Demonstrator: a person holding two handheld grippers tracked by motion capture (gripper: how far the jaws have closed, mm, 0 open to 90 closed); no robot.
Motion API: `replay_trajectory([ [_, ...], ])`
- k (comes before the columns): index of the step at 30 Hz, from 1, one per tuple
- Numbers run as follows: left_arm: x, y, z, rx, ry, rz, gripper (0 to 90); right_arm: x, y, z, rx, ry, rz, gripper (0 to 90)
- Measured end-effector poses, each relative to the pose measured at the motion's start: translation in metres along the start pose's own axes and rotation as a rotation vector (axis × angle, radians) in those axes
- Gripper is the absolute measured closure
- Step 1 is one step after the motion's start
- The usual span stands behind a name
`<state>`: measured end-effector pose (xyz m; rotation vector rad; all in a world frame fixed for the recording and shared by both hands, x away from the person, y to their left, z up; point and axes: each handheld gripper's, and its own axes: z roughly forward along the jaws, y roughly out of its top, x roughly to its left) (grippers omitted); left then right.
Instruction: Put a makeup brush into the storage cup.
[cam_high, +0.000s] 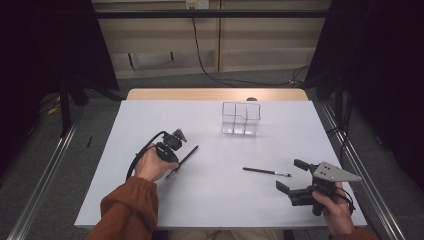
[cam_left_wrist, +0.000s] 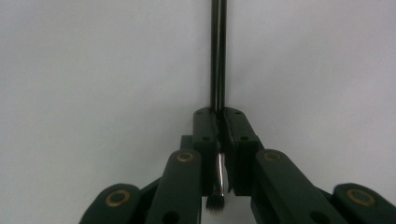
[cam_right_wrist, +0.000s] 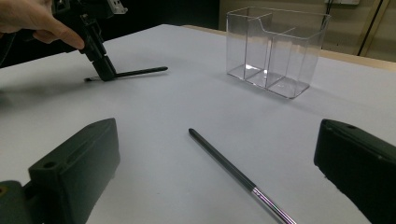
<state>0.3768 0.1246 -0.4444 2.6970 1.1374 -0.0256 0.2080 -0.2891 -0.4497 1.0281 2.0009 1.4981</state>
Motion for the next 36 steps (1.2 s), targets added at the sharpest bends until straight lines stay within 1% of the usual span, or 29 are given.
replay_trajectory([
  [1,0.0,-0.001,0.0,-0.007,-0.003,0.001,84.4,0.0,0.0,0.0,-0.001,0.001,0.0,0.0],
  [2,0.0,-0.002,-0.001,-0.02,0.008,-0.001,84.4,0.0,0.0,-0.001,-0.002,0.0,0.0,0.0],
  [5,0.004,-0.005,-0.004,-0.057,0.001,-0.018,84.5,0.0,0.0,-0.001,-0.002,-0.003,0.002,0.0],
  [6,0.005,-0.005,-0.006,-0.07,0.008,-0.023,84.5,0.0,0.0,0.0,0.0,-0.003,-0.001,0.0],
  [7,0.007,-0.006,-0.008,-0.081,-0.003,-0.029,84.5,0.0,0.0,0.0,-0.001,0.0,0.0,0.0],
  [8,0.008,-0.007,-0.01,-0.1,0.0,-0.04,84.5,0.0,0.0,0.0,-0.001,0.0,0.0,0.0],
  [10,0.01,-0.009,-0.013,-0.128,-0.01,-0.054,84.5,0.0,0.0,0.0,-0.001,-0.004,0.0,0.0],
  [11,0.011,-0.009,-0.014,-0.144,-0.009,-0.053,84.5,0.0,0.0,0.0,-0.001,-0.004,0.001,0.0],
  [12,0.011,-0.01,-0.015,-0.162,-0.019,-0.063,84.5,0.0,0.0,0.0,-0.002,-0.003,0.002,0.0],
  [15,0.012,-0.013,-0.017,-0.198,-0.027,-0.053,84.5,0.0,0.0,0.0,-0.001,-0.002,0.0,0.0],
  [16,0.012,-0.013,-0.017,-0.218,-0.026,-0.05,84.5,0.0,0.0,0.0,-0.001,-0.001,0.001,0.0],
  [17,0.012,-0.014,-0.018,-0.225,-0.039,-0.041,84.5,0.0,0.0,0.0,-0.002,-0.003,0.002,0.0],
  [19,0.012,-0.016,-0.021,-0.265,-0.04,-0.039,84.5,0.0,0.0,0.0,-0.001,-0.003,0.002,0.0],
  [20,0.013,-0.016,-0.021,-0.272,-0.051,-0.042,84.5,0.0,0.0,0.0,-0.002,-0.002,0.002,0.0],
  [21,0.014,-0.017,-0.022,-0.281,-0.043,-0.049,84.5,0.0,0.0,0.0,-0.002,-0.001,0.001,0.0],
  [23,0.016,-0.018,-0.023,-0.294,-0.051,-0.066,84.5,0.0,0.0,0.0,-0.002,-0.002,0.002,0.0],
  [26,0.018,-0.021,-0.025,-0.326,-0.047,-0.075,84.5,0.0,0.0,0.0,-0.001,-0.003,0.001,0.0],
  [28,0.019,-0.022,-0.026,-0.346,-0.056,-0.067,84.5,0.0,0.0,0.0,-0.001,-0.004,0.001,0.0],
  [30,0.019,-0.023,-0.026,-0.372,-0.055,-0.057,84.5,0.0,0.0,0.0,-0.001,-0.004,0.001,0.0],
  [31,0.019,-0.023,-0.027,-0.385,-0.052,-0.045,84.4,0.0,0.0,0.0,-0.001,-0.004,0.0,0.0],
  [32,0.018,-0.025,-0.027,-0.415,-0.059,-0.044,84.4,0.0,0.0,0.0,-0.002,-0.004,0.003,0.0],
  [33,0.018,-0.025,-0.027,-0.415,-0.059,-0.044,84.4,0.0,0.0,0.0,-0.002,-0.004,0.003,0.0],
  [35,0.018,-0.027,-0.028,-0.453,-0.055,-0.045,84.4,0.0,0.0,0.0,0.0,-0.004,0.007,0.0],
  [36,0.018,-0.028,-0.028,-0.471,-0.064,-0.047,84.4,0.0,0.0,0.0,0.0,-0.006,0.008,0.0],
])
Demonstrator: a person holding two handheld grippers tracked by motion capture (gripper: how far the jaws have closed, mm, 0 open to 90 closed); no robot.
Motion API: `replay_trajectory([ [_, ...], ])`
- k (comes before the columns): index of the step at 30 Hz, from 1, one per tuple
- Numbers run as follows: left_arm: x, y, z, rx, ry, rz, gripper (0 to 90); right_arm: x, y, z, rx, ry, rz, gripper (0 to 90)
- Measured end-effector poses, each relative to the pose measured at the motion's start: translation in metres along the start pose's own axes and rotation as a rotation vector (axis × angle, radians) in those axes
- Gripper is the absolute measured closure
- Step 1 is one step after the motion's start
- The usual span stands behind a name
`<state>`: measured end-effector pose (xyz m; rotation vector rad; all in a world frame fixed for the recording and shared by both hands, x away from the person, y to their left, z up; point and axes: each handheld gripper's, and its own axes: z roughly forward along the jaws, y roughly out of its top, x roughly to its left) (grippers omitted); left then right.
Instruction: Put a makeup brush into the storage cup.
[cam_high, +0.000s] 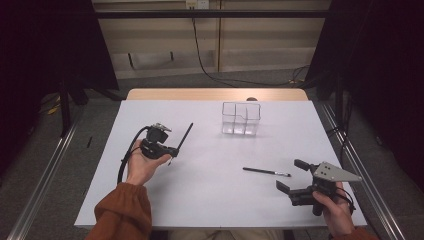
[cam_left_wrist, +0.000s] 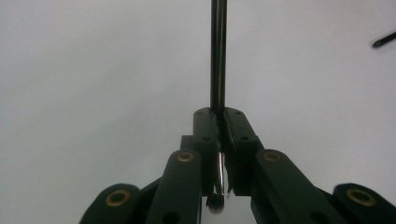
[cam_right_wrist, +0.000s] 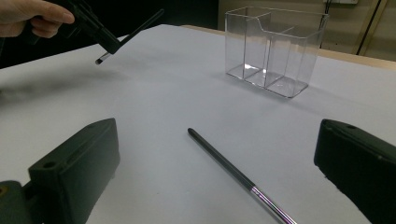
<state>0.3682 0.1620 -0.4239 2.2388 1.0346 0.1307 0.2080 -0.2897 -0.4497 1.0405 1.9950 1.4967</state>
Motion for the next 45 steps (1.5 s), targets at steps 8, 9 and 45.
replay_trajectory([
  [8,-0.003,-0.004,-0.008,-0.126,0.014,0.054,84.4,0.0,0.0,0.0,-0.002,0.0,-0.002,0.0],
  [9,-0.003,-0.004,-0.009,-0.137,0.01,0.06,84.4,0.0,0.0,0.0,-0.002,0.0,-0.004,0.0],
  [45,-0.04,0.004,-0.013,-0.331,-0.232,0.178,84.4,0.001,0.0,-0.002,-0.014,0.009,-0.008,0.0],
])
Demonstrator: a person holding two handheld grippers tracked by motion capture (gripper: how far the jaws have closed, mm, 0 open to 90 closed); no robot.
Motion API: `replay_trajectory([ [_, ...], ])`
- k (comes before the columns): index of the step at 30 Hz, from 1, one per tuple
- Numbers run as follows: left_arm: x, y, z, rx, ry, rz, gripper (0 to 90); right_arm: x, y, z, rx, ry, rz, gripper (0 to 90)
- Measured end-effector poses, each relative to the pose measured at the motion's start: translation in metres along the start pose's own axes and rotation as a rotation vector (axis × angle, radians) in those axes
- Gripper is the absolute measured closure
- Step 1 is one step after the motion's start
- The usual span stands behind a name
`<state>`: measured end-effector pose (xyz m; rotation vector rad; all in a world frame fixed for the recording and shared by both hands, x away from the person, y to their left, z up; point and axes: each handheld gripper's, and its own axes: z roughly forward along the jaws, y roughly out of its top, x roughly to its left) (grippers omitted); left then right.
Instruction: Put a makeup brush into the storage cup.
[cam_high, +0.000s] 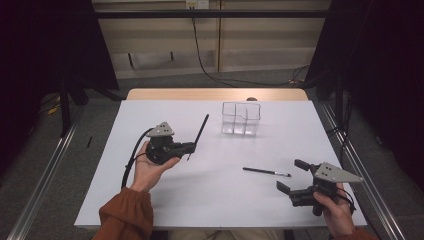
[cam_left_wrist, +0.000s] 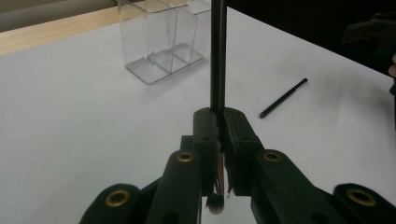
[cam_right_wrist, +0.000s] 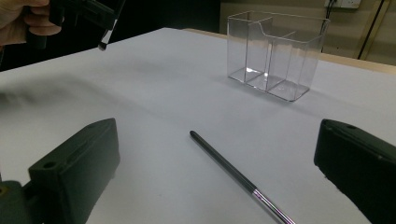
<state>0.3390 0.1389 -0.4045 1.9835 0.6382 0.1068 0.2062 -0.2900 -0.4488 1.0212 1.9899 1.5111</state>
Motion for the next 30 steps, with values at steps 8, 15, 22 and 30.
replay_trajectory([
  [8,-0.015,0.006,0.01,0.049,-0.022,0.055,84.4,0.0,0.0,0.0,-0.001,0.002,0.001,0.0],
  [15,-0.024,0.01,0.016,0.066,-0.063,0.071,84.4,0.0,0.0,0.0,0.001,0.006,-0.001,0.0],
  [22,-0.035,0.012,0.021,0.096,-0.102,0.088,84.4,0.001,0.0,0.0,0.001,0.008,-0.002,0.0],
  [30,-0.041,0.019,0.034,0.125,-0.118,0.117,84.4,0.0,0.0,0.001,0.002,0.013,-0.004,0.0],
])
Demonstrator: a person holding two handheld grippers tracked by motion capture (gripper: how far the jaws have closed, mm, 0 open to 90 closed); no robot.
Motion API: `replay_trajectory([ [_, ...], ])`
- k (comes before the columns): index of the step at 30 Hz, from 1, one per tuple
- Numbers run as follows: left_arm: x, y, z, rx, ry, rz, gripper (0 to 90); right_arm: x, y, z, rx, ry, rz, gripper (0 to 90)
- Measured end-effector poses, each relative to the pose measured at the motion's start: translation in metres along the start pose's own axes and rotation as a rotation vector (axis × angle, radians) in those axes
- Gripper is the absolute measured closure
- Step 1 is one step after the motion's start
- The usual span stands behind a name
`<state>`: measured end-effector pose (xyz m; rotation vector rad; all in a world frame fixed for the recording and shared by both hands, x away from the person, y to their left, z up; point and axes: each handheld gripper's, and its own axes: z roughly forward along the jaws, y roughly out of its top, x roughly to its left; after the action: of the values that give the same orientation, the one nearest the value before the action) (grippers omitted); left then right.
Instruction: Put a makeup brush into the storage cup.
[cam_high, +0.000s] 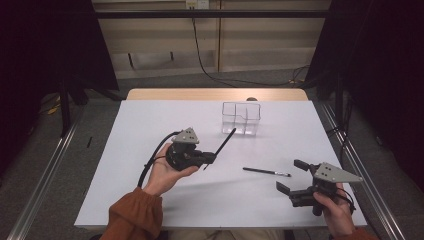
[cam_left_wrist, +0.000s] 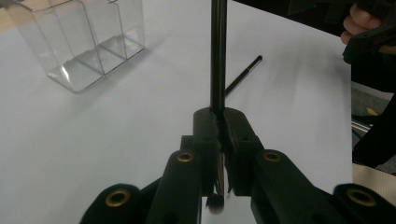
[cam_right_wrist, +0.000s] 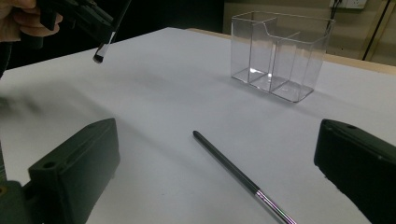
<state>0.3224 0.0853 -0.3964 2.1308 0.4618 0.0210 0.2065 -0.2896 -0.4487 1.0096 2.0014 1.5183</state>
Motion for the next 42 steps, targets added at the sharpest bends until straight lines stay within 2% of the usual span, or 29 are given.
replay_trajectory([
  [6,-0.006,0.005,0.012,0.042,-0.034,0.019,84.4,0.0,0.0,0.0,-0.001,0.004,0.0,0.0],
  [13,-0.01,0.011,0.015,0.087,-0.057,0.033,84.4,0.002,0.002,-0.002,-0.032,0.018,-0.008,0.0],
  [15,-0.012,0.013,0.014,0.108,-0.065,0.043,84.4,0.003,0.002,-0.001,-0.031,0.023,-0.011,0.0],
  [19,-0.017,0.017,0.016,0.185,-0.071,0.066,84.4,0.003,0.002,-0.001,-0.025,0.017,-0.013,0.0],
  [26,-0.019,0.019,0.016,0.261,-0.082,0.058,84.4,0.003,0.003,0.001,-0.014,0.022,-0.002,0.3],
  [31,-0.019,0.02,0.017,0.296,-0.094,0.043,84.4,0.003,0.004,0.002,-0.017,0.02,-0.003,0.0],
  [34,-0.02,0.02,0.017,0.32,-0.088,0.048,84.4,0.004,0.006,0.003,-0.02,0.019,-0.001,0.0],
  [37,-0.021,0.022,0.016,0.35,-0.071,0.078,84.4,0.006,0.008,0.006,-0.01,0.018,0.002,0.0],
  [38,-0.021,0.022,0.016,0.358,-0.069,0.073,84.4,0.006,0.008,0.007,-0.006,0.019,-0.002,0.0],
  [39,-0.02,0.022,0.015,0.379,-0.068,0.088,84.4,0.007,0.009,0.007,0.0,0.022,-0.002,0.0],
  [42,-0.018,0.022,0.014,0.424,-0.068,0.095,84.4,0.007,0.009,0.009,0.01,0.031,-0.011,0.0],
])
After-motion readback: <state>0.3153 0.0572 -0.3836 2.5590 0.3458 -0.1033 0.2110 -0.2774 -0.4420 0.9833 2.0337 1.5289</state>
